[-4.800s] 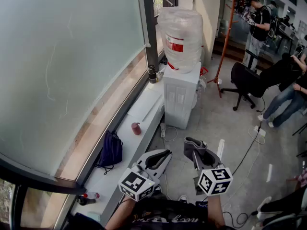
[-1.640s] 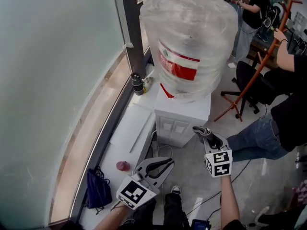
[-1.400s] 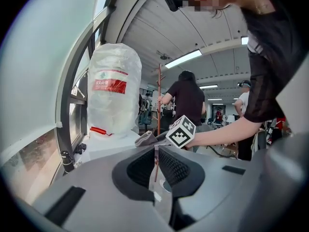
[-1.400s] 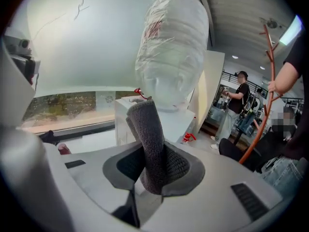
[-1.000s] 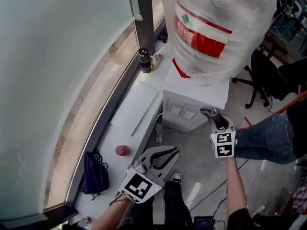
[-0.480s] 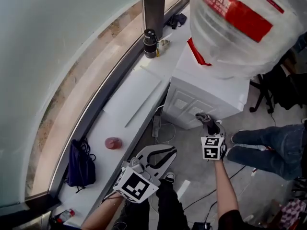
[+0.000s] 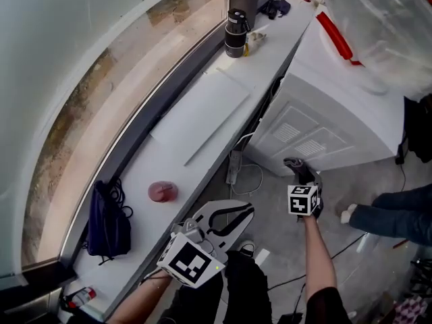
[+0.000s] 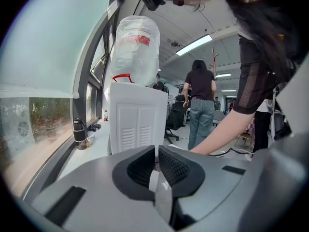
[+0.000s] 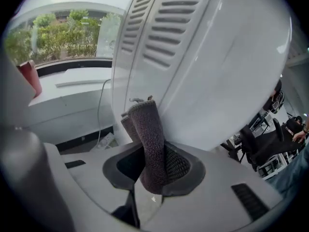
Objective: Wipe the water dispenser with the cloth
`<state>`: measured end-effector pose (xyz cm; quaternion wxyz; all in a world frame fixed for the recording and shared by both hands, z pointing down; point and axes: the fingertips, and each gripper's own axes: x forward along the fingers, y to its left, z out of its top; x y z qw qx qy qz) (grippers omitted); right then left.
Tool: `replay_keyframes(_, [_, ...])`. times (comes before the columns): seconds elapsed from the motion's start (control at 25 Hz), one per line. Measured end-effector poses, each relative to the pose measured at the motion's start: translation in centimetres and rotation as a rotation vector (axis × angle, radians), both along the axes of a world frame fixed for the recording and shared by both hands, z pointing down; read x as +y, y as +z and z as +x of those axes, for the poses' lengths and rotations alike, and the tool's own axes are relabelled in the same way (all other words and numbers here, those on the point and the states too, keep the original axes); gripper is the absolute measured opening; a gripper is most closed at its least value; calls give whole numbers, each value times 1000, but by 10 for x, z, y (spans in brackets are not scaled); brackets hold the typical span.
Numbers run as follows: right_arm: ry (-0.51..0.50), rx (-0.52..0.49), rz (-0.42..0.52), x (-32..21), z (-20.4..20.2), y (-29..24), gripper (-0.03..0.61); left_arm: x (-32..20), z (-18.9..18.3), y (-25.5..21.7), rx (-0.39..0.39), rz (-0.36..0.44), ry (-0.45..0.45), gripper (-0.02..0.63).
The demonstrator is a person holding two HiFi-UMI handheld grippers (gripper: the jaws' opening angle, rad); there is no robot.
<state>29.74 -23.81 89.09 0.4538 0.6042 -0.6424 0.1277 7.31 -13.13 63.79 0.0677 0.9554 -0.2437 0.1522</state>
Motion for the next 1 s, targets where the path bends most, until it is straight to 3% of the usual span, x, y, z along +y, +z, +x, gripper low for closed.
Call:
replay_keyframes(0.2, [79,-12,-41,2,-2,54,105,-2,-13,23,-9,-11,-16,37])
replay_keyframes(0.4, [107,-33,-19,6,-4,37,104,-3,-13,16,2,-25,-28,37])
replay_keyframes(0.68, [-10,-120,32,25,-34,-98,104,6,-7,-55,26,-30,12,37])
replay_keyframes(1.0, [-51,-186,99,40,-40,-272,103,11,-17,-125,11,-39,40,37])
